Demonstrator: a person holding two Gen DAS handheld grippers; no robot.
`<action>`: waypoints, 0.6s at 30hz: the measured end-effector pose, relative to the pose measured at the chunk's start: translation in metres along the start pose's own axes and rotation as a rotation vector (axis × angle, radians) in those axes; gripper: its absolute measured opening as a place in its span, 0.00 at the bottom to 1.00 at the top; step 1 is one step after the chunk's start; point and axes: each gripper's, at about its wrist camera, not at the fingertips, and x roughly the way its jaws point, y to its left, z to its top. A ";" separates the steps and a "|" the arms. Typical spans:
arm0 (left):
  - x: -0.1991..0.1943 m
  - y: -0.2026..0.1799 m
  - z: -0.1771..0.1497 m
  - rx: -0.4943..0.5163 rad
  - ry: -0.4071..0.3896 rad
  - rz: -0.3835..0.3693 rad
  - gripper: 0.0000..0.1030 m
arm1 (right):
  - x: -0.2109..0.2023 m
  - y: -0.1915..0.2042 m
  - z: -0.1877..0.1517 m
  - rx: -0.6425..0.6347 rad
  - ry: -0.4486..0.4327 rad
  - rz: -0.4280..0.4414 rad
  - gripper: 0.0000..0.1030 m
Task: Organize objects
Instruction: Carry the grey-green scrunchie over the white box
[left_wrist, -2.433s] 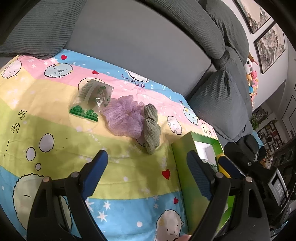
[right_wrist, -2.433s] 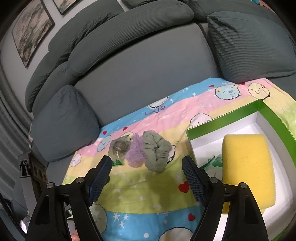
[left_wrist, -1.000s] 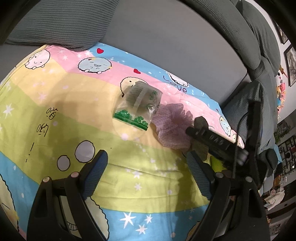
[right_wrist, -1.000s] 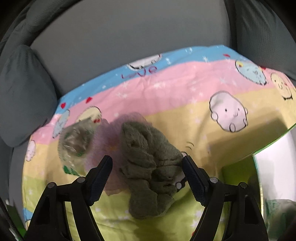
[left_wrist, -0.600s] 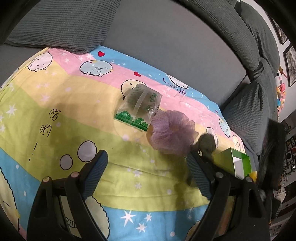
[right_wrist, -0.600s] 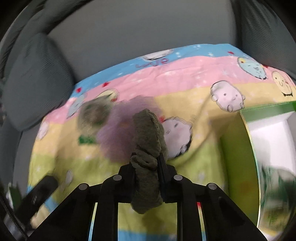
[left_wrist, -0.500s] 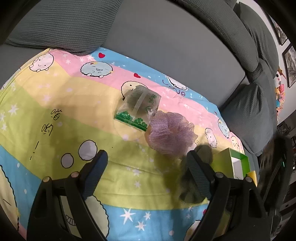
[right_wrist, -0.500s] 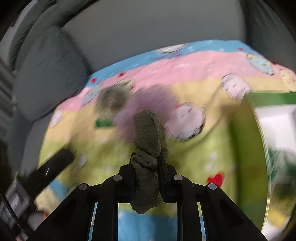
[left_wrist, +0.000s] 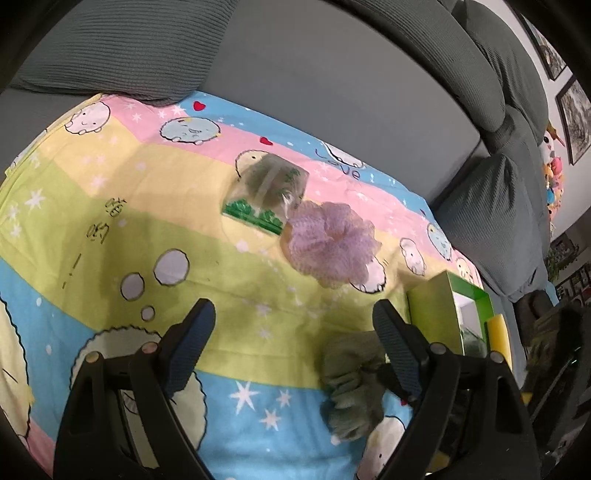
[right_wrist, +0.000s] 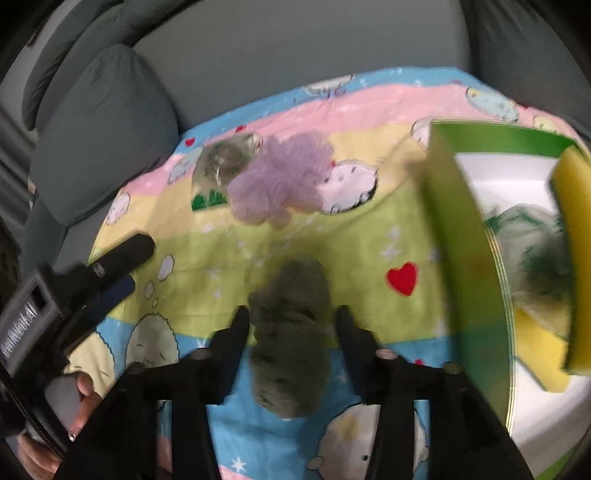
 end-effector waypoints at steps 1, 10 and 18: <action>0.000 -0.001 -0.002 0.000 0.003 -0.003 0.84 | -0.006 -0.001 0.000 -0.003 -0.021 0.007 0.57; 0.004 -0.007 -0.029 -0.009 0.074 -0.045 0.83 | -0.016 -0.022 0.007 0.085 -0.063 0.078 0.57; 0.022 -0.033 -0.054 0.091 0.188 -0.070 0.68 | 0.003 -0.038 0.006 0.165 0.010 0.123 0.54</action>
